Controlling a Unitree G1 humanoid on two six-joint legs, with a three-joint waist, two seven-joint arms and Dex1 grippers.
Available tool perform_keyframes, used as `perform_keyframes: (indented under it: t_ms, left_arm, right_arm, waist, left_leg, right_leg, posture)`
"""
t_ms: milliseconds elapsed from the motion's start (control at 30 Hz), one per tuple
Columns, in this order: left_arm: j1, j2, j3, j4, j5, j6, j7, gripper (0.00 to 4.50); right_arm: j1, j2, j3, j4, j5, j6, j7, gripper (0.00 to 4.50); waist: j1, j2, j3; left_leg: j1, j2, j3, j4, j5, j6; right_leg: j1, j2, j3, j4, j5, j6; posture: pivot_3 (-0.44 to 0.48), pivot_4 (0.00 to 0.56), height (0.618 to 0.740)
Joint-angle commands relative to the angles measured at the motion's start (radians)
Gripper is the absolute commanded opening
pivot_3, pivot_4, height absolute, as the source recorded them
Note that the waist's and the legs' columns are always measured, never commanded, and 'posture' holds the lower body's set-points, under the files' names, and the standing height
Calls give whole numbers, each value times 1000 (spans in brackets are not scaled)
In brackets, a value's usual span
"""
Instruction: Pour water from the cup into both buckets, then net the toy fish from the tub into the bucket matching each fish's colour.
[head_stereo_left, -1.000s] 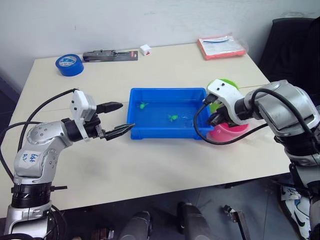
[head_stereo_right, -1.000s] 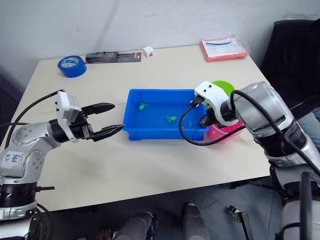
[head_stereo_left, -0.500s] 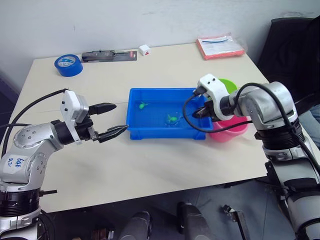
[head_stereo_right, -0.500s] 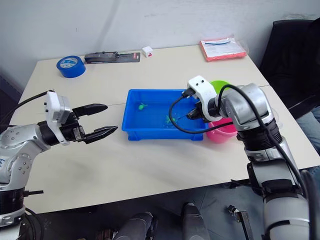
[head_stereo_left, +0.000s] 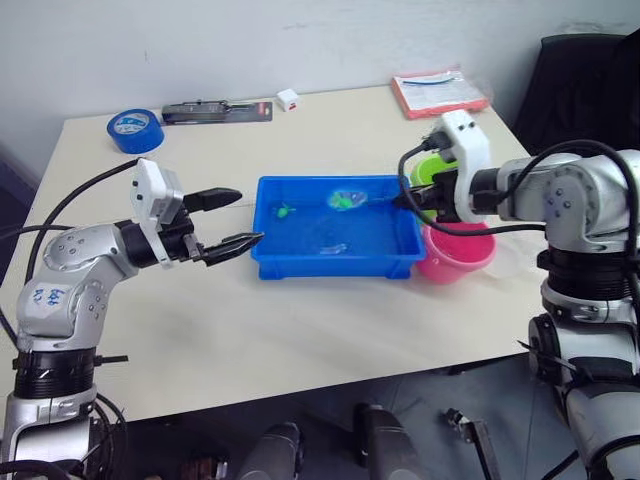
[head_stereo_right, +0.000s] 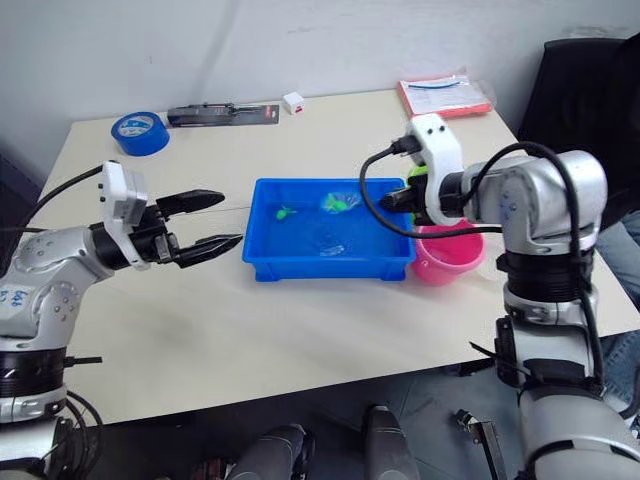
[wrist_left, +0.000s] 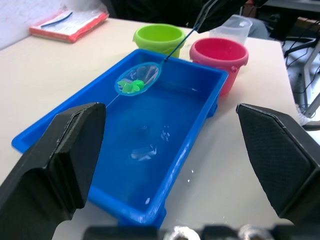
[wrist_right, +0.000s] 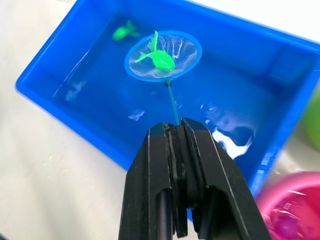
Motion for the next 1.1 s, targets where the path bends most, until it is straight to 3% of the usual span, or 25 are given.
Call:
perform_keyframes:
  t_ms: [33, 367, 633, 867, 933, 1100]
  left_arm:
    - [-53, -11, -8, 31, 14, -41, -19, 4500]
    - [-106, -39, -33, 92, 36, -76, -46, 4500]
    - [-108, -42, -37, 99, 43, -81, -56, 4500]
    - [-102, -45, -40, 88, 42, -74, -56, 4500]
    - [-104, -46, -44, 89, 42, -72, -59, 4500]
    - [-114, -52, -57, 96, 41, -70, -66, 4500]
  right_arm:
    - [-14, -55, -69, -40, 10, -32, -23, 785]
    - [30, -194, -94, 54, -64, -225, -118, 785]
    - [151, -307, 133, 61, -233, -530, -117, 785]
    - [266, -440, 345, -25, -504, -882, -102, 785]
    - [301, -510, 418, -47, -652, -1010, -105, 785]
    - [337, -537, 434, -50, -807, -1133, -103, 785]
  waist:
    - [0, 0, 0]
    - [-3, 0, 0]
    - [0, 0, 0]
    - [-1, 0, 0]
    - [0, 0, 0]
    - [1, 0, 0]
  left_leg:
    - [0, 0, 0, 0, 0, 0]
    - [0, 0, 1, 0, 0, 0]
    - [0, 0, 1, 0, 0, 0]
    - [0, 0, 2, 0, 0, 0]
    - [0, 0, 2, 0, 0, 0]
    - [0, 0, 3, 0, 0, 0]
  right_leg:
    - [0, 0, 0, 0, 0, 0]
    - [0, 0, 1, 0, 0, 0]
    - [-1, 0, 1, 0, 0, 0]
    - [-1, 0, 1, 0, 0, 0]
    - [-1, 0, 1, 0, 0, 0]
    - [-1, 0, 2, 0, 0, 0]
  posture:
    - [0, 150, 740]
    - [0, 150, 740]
    - [0, 150, 740]
    - [0, 150, 740]
    - [0, 150, 740]
    - [0, 150, 740]
